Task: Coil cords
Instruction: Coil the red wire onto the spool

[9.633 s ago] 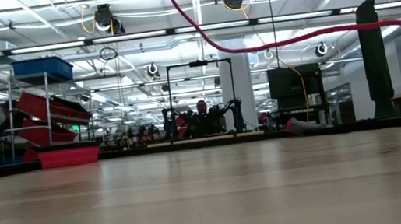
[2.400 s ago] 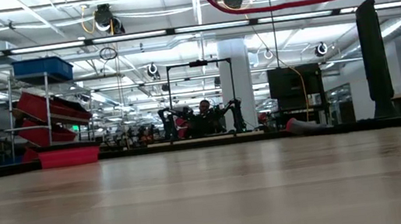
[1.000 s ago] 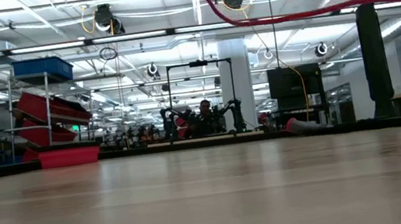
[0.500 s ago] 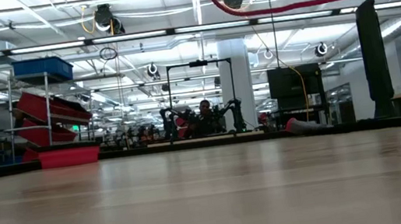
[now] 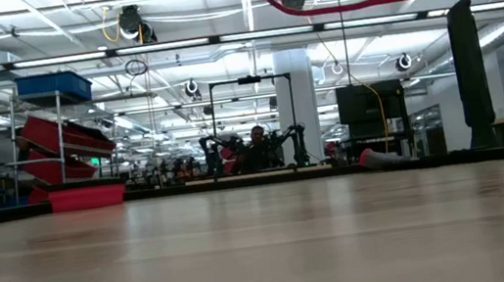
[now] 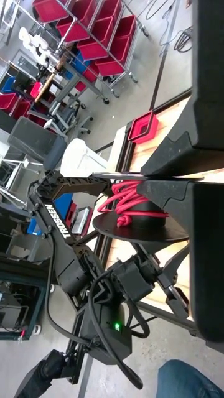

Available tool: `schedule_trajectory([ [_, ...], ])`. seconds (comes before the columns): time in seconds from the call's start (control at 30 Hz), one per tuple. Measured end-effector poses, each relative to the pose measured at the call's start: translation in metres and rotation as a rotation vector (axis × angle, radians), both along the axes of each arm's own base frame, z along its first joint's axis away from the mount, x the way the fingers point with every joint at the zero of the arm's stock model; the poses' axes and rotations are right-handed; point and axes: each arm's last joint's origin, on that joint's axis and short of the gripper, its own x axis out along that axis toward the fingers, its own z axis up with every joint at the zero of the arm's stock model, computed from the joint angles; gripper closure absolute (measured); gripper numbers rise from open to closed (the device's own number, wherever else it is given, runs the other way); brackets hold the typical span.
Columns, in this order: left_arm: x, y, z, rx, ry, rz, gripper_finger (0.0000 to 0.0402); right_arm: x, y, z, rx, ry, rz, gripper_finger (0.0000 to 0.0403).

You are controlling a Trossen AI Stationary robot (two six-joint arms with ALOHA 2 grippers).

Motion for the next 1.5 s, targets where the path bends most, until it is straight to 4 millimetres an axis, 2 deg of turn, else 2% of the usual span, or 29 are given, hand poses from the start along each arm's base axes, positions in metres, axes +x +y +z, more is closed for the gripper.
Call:
schedule_trajectory([
  [0.3,0.000,0.000,0.000,0.003,0.002,-0.001,0.0394,0.000,0.000,0.000,0.000,0.000,0.000,0.0403],
  [0.8,0.004,0.004,0.001,0.000,-0.043,0.032,0.0400,0.000,0.000,0.000,0.008,-0.002,-0.002,0.0403],
  [1.0,0.021,0.023,0.001,-0.016,-0.054,0.085,0.0401,0.000,0.000,0.001,0.099,-0.047,-0.050,0.0403],
  [1.27,0.049,0.055,0.002,-0.099,-0.059,0.143,0.0401,0.001,0.000,0.003,0.123,-0.075,-0.071,0.0403],
  [1.5,0.062,0.051,0.011,-0.131,-0.099,0.101,0.0401,0.013,-0.004,-0.001,0.074,-0.129,-0.179,0.0403],
])
